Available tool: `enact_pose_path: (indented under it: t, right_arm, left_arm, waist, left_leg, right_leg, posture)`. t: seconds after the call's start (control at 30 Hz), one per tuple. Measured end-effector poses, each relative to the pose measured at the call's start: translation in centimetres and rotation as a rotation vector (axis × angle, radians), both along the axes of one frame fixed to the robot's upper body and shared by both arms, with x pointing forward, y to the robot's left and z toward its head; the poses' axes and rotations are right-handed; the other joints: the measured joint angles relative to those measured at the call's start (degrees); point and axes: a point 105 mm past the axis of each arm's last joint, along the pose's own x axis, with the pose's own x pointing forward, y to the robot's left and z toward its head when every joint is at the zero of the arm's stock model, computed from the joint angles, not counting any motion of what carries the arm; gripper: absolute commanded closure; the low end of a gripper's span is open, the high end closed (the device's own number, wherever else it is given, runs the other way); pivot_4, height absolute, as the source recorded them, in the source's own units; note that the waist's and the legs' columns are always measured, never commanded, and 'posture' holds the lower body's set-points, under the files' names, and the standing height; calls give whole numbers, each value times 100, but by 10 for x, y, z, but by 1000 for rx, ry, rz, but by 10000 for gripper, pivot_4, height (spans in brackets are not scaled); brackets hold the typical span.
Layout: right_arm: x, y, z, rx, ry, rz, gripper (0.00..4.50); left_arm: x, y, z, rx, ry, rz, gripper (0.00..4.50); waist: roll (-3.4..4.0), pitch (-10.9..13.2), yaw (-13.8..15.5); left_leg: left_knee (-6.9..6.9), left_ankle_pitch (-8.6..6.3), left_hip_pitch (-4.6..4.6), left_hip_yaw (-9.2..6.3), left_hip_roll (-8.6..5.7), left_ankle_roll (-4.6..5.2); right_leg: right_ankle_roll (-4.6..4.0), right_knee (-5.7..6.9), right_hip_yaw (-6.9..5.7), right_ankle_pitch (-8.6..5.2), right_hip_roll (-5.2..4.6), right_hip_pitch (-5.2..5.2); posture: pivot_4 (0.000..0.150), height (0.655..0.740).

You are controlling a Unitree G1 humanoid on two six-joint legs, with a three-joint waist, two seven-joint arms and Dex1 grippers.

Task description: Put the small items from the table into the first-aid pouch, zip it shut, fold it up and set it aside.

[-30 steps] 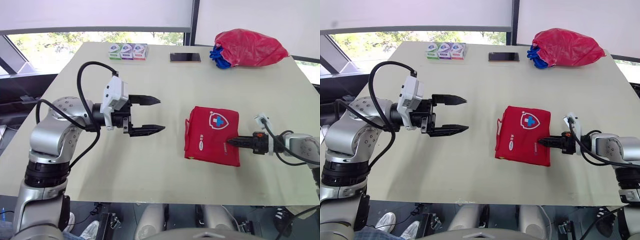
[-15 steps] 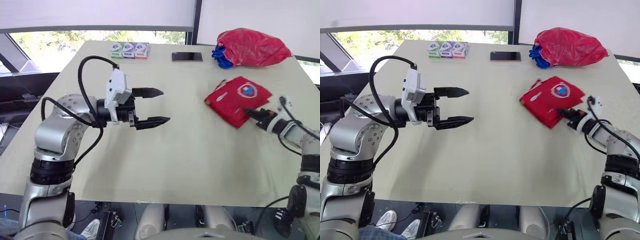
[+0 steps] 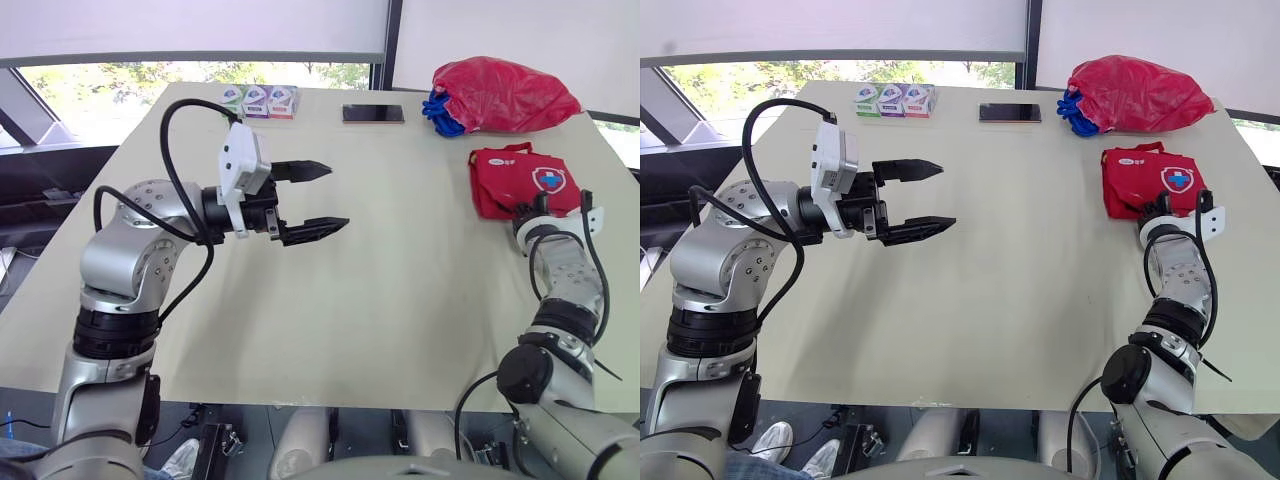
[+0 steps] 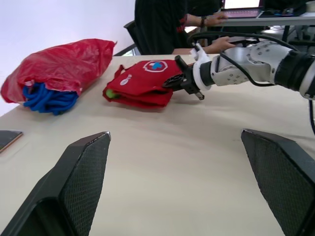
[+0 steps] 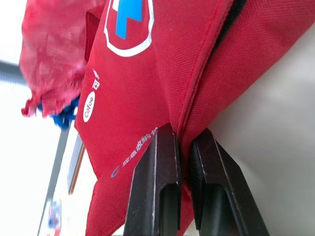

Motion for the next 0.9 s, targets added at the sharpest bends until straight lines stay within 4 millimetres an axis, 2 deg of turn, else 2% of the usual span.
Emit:
enact_pose_path:
  t: [0.03, 0.13, 0.27, 0.37, 0.47, 0.57, 0.63, 0.73, 0.83, 0.9]
  right_arm:
    - [-3, -1, -1, -17, 1, -2, 44205]
    - [-9, -1, -4, -80, 12, 26, 34272]
    - [-24, -7, -9, -223, 45, 115, 15483]
    - [-41, -14, -9, -404, 63, 229, 760]
    - [-62, -25, -8, -645, 63, 371, 110]
    - [-84, -20, -9, -985, 18, 589, 110]
    - [-100, -14, -11, -1114, -52, 721, 110]
    - [-134, -4, -16, -1241, -199, 939, 110]
    - [-147, 4, -13, -1270, -276, 1016, 110]
    - [-164, 9, -10, -1261, -344, 1075, 110]
  left_arm:
    - [1, 1, 0, -1, -1, 12, 0]
    - [3, 1, 0, -4, -2, 22, 0]
    - [1, 6, -14, 4, 41, 35, 0]
    - [-2, 16, -31, 28, 100, 65, 0]
    - [-5, 30, -49, 33, 162, 121, 0]
    - [-10, 44, -69, 61, 215, 175, 0]
    - [-15, 51, -81, 61, 243, 202, 0]
    - [-29, 71, -113, 87, 333, 294, 0]
    - [-33, 77, -118, 81, 322, 330, 0]
    - [-40, 87, -130, 72, 317, 389, 0]
  waist:
    - [0, 0, -3]
    - [3, 0, -26]
    - [9, 1, -41]
    - [18, 4, -43]
    - [19, 5, -35]
    - [20, 5, -39]
    - [18, 6, -49]
    - [9, 11, -41]
    - [6, 9, -16]
    - [7, 8, -3]
  left_leg:
    - [-3, 0, -2, -1, 0, 0]
    - [-9, 0, -1, 1, 1, -1]
    - [-10, -1, 1, 5, 2, 1]
    - [-10, -2, 5, 13, 3, 3]
    - [-9, -3, 6, 16, 5, 4]
    - [-9, -3, 12, 31, 12, 5]
    - [-9, -4, 19, 48, 20, 5]
    - [-6, -4, 27, 68, 38, 5]
    - [-2, -4, 31, 73, 41, 5]
    - [-7, -9, 30, 72, 41, 8]
  right_leg:
    - [-1, -2, -1, 0, 0, -2]
    - [-1, -5, 0, -1, 1, -3]
    - [-1, -7, 7, -1, 2, -3]
    - [0, -6, 15, -2, 2, -3]
    - [1, -7, 16, -3, 4, -2]
    - [4, -11, 27, -4, 9, -1]
    - [6, -13, 36, -4, 11, -2]
    - [16, -12, 45, -19, 16, -1]
    - [3, -10, 46, -27, 12, 0]
    - [-16, -11, 45, -14, 5, -1]
  posture:
    - [1500, 7400]
    - [1500, 7400]
    - [1500, 7400]
    - [1500, 7400]
    - [1500, 7400]
    - [1500, 7400]
    - [1500, 7400]
    - [1500, 7400]
    - [1500, 7400]
    - [1500, 7400]
